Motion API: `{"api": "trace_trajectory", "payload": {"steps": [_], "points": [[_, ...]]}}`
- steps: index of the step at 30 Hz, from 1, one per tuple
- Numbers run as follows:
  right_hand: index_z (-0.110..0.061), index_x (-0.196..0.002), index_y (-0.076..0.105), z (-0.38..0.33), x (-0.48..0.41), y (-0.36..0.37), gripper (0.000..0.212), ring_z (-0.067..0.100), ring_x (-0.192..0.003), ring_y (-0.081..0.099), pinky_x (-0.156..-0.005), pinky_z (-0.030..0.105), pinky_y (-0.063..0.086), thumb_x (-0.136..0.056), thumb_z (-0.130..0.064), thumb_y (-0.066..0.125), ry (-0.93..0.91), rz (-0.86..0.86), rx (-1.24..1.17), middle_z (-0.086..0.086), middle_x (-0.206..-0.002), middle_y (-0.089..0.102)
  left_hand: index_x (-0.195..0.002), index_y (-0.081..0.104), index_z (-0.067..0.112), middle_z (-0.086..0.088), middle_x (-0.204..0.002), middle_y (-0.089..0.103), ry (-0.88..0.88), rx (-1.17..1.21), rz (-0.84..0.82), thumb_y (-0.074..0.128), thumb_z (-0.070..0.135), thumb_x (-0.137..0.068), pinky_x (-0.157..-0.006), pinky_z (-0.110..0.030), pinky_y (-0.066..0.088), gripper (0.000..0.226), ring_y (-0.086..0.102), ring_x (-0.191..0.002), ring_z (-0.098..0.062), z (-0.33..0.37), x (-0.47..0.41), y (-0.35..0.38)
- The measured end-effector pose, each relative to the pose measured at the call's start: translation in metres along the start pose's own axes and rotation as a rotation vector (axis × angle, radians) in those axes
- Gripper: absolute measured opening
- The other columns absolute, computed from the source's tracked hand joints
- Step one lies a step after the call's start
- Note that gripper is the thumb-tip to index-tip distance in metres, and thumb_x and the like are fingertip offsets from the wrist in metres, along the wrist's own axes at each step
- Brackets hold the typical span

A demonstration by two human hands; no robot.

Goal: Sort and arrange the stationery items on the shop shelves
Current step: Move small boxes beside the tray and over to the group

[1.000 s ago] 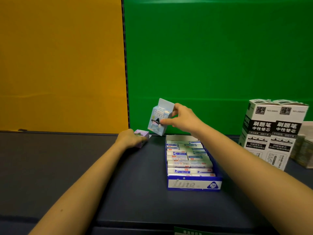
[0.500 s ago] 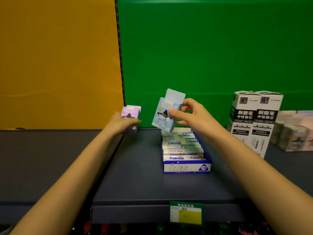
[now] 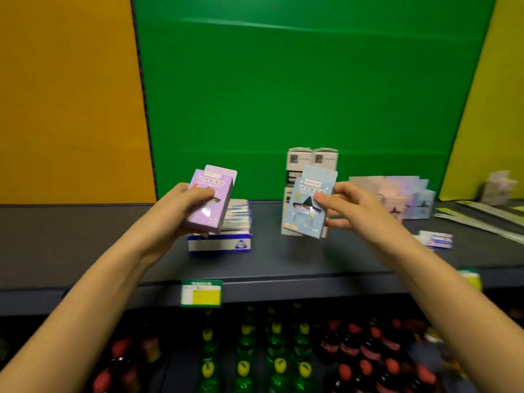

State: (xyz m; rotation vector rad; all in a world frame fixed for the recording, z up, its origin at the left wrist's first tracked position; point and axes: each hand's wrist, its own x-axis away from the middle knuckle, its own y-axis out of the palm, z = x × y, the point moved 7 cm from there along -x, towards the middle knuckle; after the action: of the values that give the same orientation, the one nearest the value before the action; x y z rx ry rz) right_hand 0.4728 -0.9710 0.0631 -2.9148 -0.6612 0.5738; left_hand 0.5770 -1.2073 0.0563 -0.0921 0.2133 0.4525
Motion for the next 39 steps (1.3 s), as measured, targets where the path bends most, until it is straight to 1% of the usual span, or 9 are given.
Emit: {"api": "trace_trajectory", "payload": {"steps": [5, 9, 14, 17, 21, 27, 31, 35, 39], "points": [[-0.017, -0.096, 0.058, 0.017, 0.047, -0.082, 0.009, 0.013, -0.082, 0.065, -0.077, 0.025, 0.055, -0.086, -0.017, 0.059, 0.053, 0.059, 0.019, 0.004, -0.094, 0.066, -0.096, 0.052, 0.017, 0.0, -0.089, 0.062, 0.013, -0.018, -0.046, 0.05, 0.02, -0.089, -0.058, -0.022, 0.049, 0.007, 0.059, -0.065, -0.005, -0.001, 0.038, 0.078], [-0.018, -0.093, 0.06, 0.03, 0.077, -0.14, 0.007, 0.011, -0.081, 0.066, -0.069, 0.018, 0.055, -0.086, -0.021, 0.06, 0.097, 0.107, 0.058, 0.002, -0.092, 0.068, -0.11, 0.052, 0.009, -0.006, -0.101, 0.066, -0.018, 0.029, -0.142, 0.063, 0.019, -0.079, -0.073, -0.027, 0.048, 0.035, 0.061, -0.078, -0.009, -0.01, 0.053, 0.143], [-0.022, -0.091, 0.06, 0.04, 0.094, -0.206, 0.006, 0.005, -0.071, 0.055, -0.064, 0.022, 0.039, -0.085, -0.026, 0.06, 0.133, 0.174, 0.162, -0.005, -0.08, 0.062, -0.109, 0.055, 0.006, 0.001, -0.089, 0.068, 0.033, -0.122, -0.318, 0.061, 0.025, -0.064, -0.064, -0.014, 0.044, 0.049, 0.061, -0.066, 0.003, -0.004, 0.056, 0.221], [-0.019, -0.093, 0.059, 0.042, 0.094, -0.243, 0.009, 0.006, -0.068, 0.051, -0.062, 0.022, 0.038, -0.086, -0.024, 0.06, 0.131, 0.212, 0.176, -0.005, -0.075, 0.058, -0.11, 0.055, -0.001, 0.006, -0.076, 0.069, 0.101, -0.158, -0.392, 0.068, 0.012, -0.077, -0.052, -0.006, 0.043, 0.038, 0.06, -0.058, 0.005, 0.002, 0.046, 0.266], [-0.014, -0.096, 0.057, 0.052, 0.082, -0.286, 0.014, 0.01, -0.07, 0.051, -0.064, 0.023, 0.04, -0.086, -0.024, 0.061, 0.122, 0.26, 0.185, -0.003, -0.076, 0.057, -0.1, 0.055, 0.008, 0.001, -0.083, 0.07, 0.149, -0.187, -0.438, 0.063, 0.002, -0.08, -0.054, -0.007, 0.046, 0.023, 0.063, -0.059, 0.004, 0.005, 0.021, 0.316], [-0.016, -0.098, 0.054, 0.068, 0.038, -0.326, 0.016, 0.01, -0.072, 0.054, -0.063, 0.022, 0.041, -0.085, -0.022, 0.062, 0.08, 0.241, 0.232, 0.006, -0.089, 0.061, -0.116, 0.052, 0.013, -0.002, -0.099, 0.068, 0.251, -0.302, -0.39, 0.074, 0.007, -0.071, -0.083, -0.032, 0.054, 0.05, 0.066, -0.087, -0.019, 0.01, -0.037, 0.369], [-0.014, -0.106, 0.053, 0.077, -0.004, -0.342, 0.026, 0.012, -0.08, 0.055, -0.062, 0.022, 0.041, -0.084, -0.024, 0.064, 0.034, 0.209, 0.31, 0.006, -0.097, 0.063, -0.109, 0.049, 0.008, -0.005, -0.099, 0.063, 0.322, -0.404, -0.363, 0.074, 0.008, -0.072, -0.063, -0.024, 0.05, 0.045, 0.059, -0.08, -0.02, 0.016, -0.073, 0.396], [-0.012, -0.113, 0.053, 0.091, -0.043, -0.354, 0.038, 0.015, -0.081, 0.05, -0.072, 0.029, 0.046, -0.081, -0.025, 0.067, -0.007, 0.165, 0.396, 0.003, -0.096, 0.061, -0.103, 0.051, 0.004, -0.006, -0.091, 0.064, 0.371, -0.487, -0.334, 0.079, 0.012, -0.068, -0.08, -0.04, 0.05, 0.046, 0.06, -0.084, -0.026, 0.018, -0.105, 0.417], [-0.012, -0.116, 0.05, 0.111, -0.071, -0.356, 0.043, 0.013, -0.079, 0.05, -0.066, 0.021, 0.043, -0.08, -0.025, 0.068, -0.012, 0.104, 0.488, 0.006, -0.104, 0.061, -0.097, 0.051, 0.003, -0.014, -0.093, 0.066, 0.404, -0.612, -0.318, 0.083, 0.015, -0.062, -0.077, -0.041, 0.052, 0.049, 0.063, -0.078, -0.031, 0.012, -0.126, 0.432]]}}
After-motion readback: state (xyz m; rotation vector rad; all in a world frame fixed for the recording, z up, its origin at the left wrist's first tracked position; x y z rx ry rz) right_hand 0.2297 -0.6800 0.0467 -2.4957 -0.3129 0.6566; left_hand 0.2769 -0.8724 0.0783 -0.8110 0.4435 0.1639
